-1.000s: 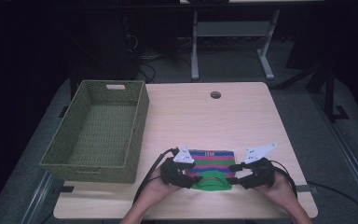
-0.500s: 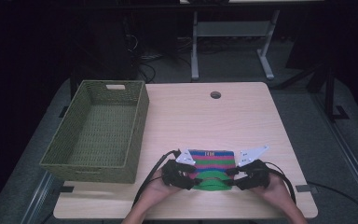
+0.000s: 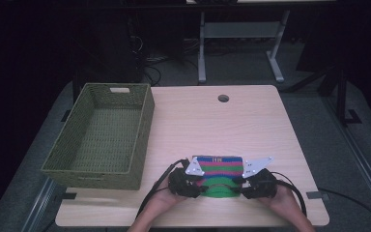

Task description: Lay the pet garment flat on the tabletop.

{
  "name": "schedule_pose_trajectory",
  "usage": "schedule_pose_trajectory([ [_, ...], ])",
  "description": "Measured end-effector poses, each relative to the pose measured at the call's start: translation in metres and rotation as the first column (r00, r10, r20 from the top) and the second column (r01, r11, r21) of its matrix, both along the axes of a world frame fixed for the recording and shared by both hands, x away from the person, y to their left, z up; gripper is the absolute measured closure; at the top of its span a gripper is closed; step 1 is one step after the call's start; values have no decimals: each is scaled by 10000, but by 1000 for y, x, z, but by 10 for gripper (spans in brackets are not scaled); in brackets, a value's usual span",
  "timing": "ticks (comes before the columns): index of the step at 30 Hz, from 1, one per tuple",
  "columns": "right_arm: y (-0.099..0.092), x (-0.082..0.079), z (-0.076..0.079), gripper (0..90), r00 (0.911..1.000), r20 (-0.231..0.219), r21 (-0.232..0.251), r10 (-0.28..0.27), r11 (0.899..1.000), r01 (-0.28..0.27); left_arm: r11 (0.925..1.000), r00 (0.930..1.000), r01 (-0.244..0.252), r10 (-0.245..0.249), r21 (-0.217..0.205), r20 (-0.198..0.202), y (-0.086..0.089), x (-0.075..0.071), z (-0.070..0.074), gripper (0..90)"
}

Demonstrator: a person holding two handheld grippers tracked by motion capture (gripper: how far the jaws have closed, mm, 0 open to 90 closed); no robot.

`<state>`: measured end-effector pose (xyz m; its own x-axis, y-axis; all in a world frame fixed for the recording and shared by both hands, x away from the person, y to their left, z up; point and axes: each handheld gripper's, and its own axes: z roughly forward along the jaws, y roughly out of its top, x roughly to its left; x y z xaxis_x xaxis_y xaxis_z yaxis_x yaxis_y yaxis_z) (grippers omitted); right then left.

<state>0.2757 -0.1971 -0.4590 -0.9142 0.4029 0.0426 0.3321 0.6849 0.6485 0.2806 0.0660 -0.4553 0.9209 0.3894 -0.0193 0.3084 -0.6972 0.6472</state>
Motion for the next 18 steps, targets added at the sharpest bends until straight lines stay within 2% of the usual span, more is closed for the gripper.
schedule_pose_trajectory([
  [4, 2, -3, 0, 638, 10000, 70, -145, -31, 9999, 32, 9996, 9999, -12, 9, 276, 107, -4, -5, 1, 589],
  [5, 2, -5, 0, 651, 9999, 144, -160, -70, 9998, 72, 9988, 9992, 56, -75, 487, 390, -6, -9, 0, 611],
  [8, 2, -5, 1, 659, 9999, -40, -120, -131, 9998, 130, 9975, 9983, 145, -183, 688, 552, -8, -12, 1, 624],
  [12, 0, -6, 3, 684, 9992, -372, 87, -118, 9999, 122, 9977, 9986, 182, -214, 656, 480, -7, -13, 1, 670],
  [18, -1, -6, 3, 708, 9993, -369, 109, -104, 9999, 108, 9967, 9982, 297, -335, 753, 502, -7, -14, 3, 711],
])
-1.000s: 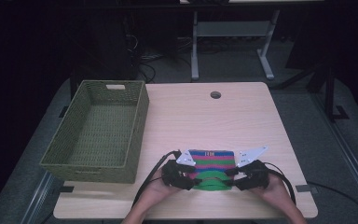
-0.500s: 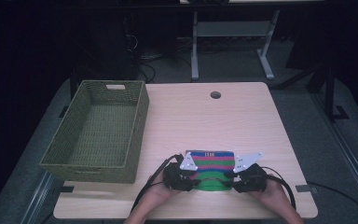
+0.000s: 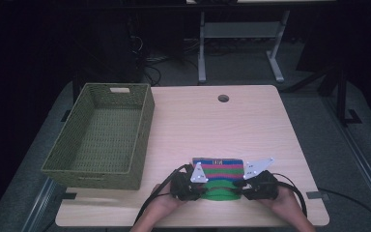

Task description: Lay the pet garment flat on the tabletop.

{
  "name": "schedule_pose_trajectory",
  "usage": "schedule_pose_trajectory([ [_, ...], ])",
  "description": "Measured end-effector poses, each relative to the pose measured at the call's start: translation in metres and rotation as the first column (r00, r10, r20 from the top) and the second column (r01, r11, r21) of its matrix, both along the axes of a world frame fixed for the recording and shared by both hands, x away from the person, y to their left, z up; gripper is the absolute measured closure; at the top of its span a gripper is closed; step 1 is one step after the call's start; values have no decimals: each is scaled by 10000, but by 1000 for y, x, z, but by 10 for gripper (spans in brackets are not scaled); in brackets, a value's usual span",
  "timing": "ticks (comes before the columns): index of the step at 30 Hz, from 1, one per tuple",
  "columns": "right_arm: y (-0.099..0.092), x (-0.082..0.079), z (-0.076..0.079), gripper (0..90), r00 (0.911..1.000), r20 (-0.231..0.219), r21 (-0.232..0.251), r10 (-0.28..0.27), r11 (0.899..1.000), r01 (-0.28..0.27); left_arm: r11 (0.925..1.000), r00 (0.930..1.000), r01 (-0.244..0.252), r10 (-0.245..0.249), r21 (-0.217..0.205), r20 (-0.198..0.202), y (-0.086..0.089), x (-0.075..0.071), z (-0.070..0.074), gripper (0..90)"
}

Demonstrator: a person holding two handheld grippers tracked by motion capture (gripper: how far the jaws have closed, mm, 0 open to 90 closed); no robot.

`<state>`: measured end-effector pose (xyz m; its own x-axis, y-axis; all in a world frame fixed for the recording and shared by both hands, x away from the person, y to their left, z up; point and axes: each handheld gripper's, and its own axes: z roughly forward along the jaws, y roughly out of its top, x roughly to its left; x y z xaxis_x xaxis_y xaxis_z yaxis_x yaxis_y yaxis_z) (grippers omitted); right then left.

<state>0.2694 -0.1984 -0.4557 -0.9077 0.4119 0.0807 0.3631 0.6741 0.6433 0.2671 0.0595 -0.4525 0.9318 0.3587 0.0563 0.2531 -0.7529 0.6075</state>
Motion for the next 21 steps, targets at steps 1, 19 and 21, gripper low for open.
schedule_pose_trajectory([
  [1, -2, 1, 0, 731, 10000, -79, 156, 38, 9999, -36, 9999, 9999, -61, 60, -108, -109, 1, 0, 0, 722],
  [19, -7, -2, 1, 818, 9992, -374, 783, 119, 9969, -89, 9968, 9969, -30, -33, -797, -783, 10, 2, 6, 837],
  [21, -7, -3, 2, 819, 9990, -413, 890, 173, 9959, -136, 9960, 9965, 12, -86, -892, -831, 12, 1, 8, 837],
])
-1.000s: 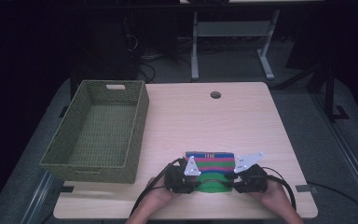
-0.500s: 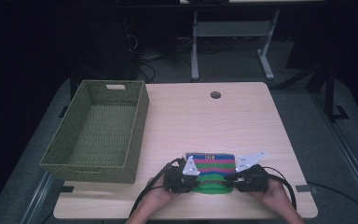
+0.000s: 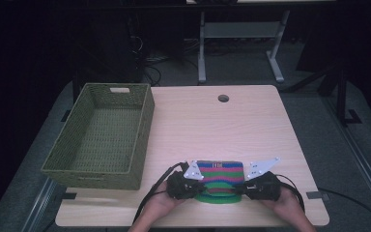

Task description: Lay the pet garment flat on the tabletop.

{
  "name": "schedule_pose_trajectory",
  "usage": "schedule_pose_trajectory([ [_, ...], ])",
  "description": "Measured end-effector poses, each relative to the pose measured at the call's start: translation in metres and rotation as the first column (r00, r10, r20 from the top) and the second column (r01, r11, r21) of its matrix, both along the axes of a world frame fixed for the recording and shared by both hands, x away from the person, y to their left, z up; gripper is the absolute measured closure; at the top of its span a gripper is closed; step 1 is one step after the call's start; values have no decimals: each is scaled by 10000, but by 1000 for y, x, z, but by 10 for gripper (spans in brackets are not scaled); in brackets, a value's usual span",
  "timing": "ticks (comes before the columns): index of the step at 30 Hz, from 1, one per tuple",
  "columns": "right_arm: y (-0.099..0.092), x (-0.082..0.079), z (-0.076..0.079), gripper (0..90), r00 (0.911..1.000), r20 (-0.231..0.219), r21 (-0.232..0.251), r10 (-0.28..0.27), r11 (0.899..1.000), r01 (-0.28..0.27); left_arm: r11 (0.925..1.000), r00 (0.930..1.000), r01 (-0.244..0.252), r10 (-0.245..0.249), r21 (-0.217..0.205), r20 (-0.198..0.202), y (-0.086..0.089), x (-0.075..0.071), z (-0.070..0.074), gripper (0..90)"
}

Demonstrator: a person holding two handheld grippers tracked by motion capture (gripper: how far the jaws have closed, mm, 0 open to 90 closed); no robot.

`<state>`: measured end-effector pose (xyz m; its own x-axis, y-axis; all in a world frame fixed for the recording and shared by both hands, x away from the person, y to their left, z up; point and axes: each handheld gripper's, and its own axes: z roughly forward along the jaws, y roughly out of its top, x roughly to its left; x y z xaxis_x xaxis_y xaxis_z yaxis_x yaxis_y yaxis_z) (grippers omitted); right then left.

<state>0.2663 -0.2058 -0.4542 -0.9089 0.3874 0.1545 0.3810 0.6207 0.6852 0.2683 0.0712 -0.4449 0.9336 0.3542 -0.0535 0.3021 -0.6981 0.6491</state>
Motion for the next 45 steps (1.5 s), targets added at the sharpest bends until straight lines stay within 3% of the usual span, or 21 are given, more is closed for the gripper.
schedule_pose_trajectory([
  [6, -3, -2, 5, 823, 9998, -116, 505, 129, 9986, -123, 9995, 9996, 126, -134, -293, -260, 8, 1, 3, 837],
  [12, -3, -4, 6, 823, 9996, -190, 536, 226, 9983, -215, 9969, 9988, -131, 94, -772, -484, 12, 1, 7, 833],
  [22, -3, -3, 14, 824, 9996, -168, 808, 247, 9965, -233, 9949, 9990, -173, 131, -994, -425, 16, 1, 14, 850],
  [31, -3, -1, 20, 827, 9996, -119, 731, 241, 9971, -232, 9954, 9989, -98, 55, -955, -457, 15, 3, 18, 858],
  [45, 1, 8, 47, 828, 9994, -57, 797, 351, 9962, -345, 9929, 9994, -169, 133, -1179, -314, 17, 10, 37, 858],
])
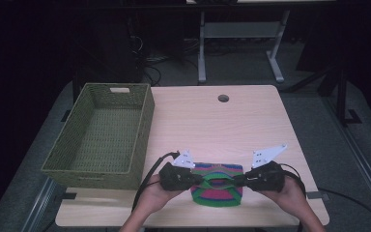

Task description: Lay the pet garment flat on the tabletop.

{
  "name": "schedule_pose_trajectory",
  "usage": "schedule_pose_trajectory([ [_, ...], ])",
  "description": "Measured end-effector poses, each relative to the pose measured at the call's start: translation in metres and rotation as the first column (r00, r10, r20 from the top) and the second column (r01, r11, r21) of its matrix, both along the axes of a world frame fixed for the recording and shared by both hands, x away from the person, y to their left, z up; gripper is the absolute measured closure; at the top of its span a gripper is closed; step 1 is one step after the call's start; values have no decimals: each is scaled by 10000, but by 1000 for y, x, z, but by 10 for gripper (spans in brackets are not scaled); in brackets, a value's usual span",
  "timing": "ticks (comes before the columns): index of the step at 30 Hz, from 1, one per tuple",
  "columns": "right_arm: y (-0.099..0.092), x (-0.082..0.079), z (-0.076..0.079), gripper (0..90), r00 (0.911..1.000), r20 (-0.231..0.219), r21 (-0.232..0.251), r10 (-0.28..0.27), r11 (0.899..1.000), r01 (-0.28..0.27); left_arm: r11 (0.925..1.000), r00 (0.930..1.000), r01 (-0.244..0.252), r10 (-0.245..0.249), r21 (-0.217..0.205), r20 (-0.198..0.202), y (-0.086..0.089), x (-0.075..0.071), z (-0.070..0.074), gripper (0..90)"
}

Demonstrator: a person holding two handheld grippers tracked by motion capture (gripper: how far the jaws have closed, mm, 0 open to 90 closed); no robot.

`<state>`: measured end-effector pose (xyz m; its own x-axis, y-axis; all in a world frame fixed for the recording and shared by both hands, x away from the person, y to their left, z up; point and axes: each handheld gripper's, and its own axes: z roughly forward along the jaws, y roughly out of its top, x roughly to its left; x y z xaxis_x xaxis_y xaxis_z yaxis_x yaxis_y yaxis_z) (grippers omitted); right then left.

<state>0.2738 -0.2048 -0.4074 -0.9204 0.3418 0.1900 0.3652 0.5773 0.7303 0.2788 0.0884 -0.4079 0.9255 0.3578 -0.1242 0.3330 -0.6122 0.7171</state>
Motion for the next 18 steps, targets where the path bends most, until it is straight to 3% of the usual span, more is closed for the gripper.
schedule_pose_trajectory([
  [5, -1, 7, 6, 828, 10000, -44, 104, 1, 9999, -1, 9995, 9995, -163, 155, -282, -285, 2, 7, 6, 857],
  [18, -2, 35, 22, 828, 9996, -188, 242, -194, 9995, 198, 9958, 9967, -755, 737, -511, -352, 0, 29, 17, 857],
])
